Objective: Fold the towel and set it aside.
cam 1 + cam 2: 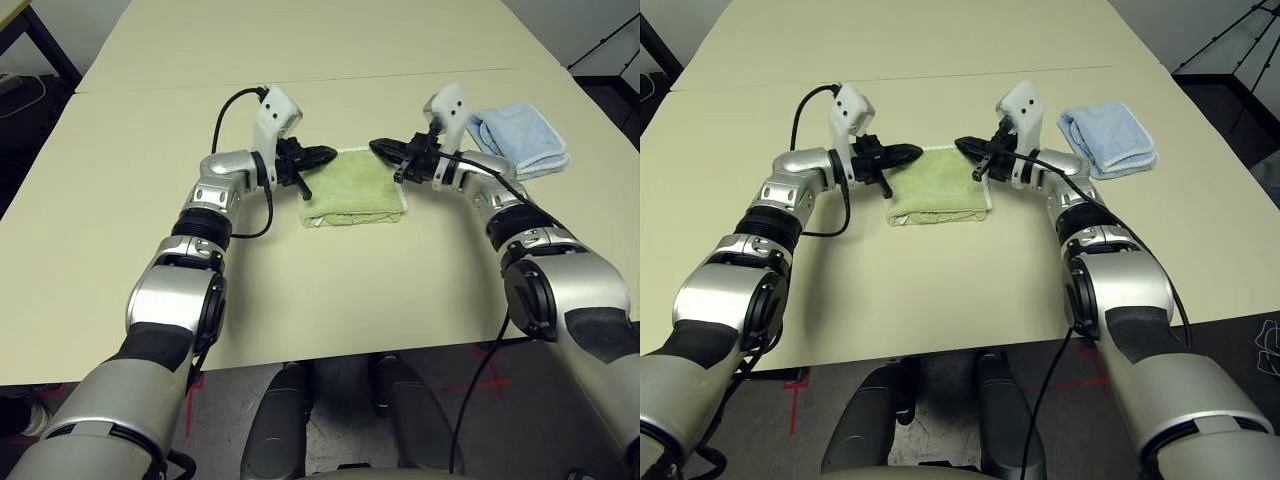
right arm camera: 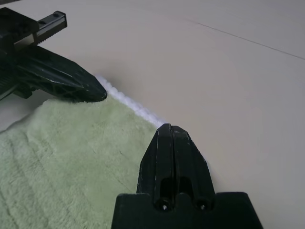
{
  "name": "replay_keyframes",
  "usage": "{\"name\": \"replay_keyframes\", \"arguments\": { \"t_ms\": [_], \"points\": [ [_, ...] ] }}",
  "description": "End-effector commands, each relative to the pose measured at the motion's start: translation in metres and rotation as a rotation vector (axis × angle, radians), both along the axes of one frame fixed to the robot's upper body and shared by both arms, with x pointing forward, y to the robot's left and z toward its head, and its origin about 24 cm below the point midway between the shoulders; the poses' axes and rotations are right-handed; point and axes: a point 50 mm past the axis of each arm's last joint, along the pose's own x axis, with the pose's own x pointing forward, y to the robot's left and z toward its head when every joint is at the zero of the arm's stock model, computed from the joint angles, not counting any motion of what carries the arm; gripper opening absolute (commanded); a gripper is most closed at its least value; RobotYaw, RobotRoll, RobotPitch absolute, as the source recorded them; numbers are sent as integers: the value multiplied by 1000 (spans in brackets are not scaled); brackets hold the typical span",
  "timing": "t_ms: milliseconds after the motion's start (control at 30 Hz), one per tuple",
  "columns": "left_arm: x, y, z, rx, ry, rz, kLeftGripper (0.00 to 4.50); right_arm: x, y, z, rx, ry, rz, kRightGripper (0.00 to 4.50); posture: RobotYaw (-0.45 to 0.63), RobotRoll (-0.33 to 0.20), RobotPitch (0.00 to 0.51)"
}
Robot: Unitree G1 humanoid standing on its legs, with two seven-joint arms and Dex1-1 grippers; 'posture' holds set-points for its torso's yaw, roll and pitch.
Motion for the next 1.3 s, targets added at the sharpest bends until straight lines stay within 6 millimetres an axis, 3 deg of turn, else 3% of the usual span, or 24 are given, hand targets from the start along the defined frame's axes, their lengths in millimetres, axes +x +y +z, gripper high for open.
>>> {"name": "replay_keyframes", "arguments": {
  "t_ms": [33, 300, 533, 767, 933, 1167, 1233, 1300],
  "points": [
    [0, 1, -20, 53, 61, 65, 28, -2, 0, -19, -58, 70, -37, 0, 86, 0, 208],
    [-3, 8, -41, 86, 110, 137, 28, -5, 6, -43, -129, 140, -80, 0, 79, 0, 208],
    [-3, 8, -31, 43, 85, 83, 28, -4, 4, -39, -95, 129, -99, 0, 86, 0, 201],
    [-12, 21, 7, -29, 31, -150, 28, -1, -19, 3, 121, 9, -28, 0, 88, 0, 197],
    [-25, 36, 23, -56, 45, -246, 28, -9, -39, 15, 140, -51, 104, 0, 87, 0, 200],
    [-43, 54, 23, -22, 45, -235, 28, -33, -70, -5, -48, -77, 271, 0, 68, 0, 201],
    [-45, 61, 17, 4, 36, -199, 401, -39, -79, -10, -93, -85, 276, 0, 61, 0, 202],
    [-45, 65, 14, 16, 27, -169, 935, -41, -85, -11, -114, -92, 271, 486, 58, 0, 203]
  ]
}}
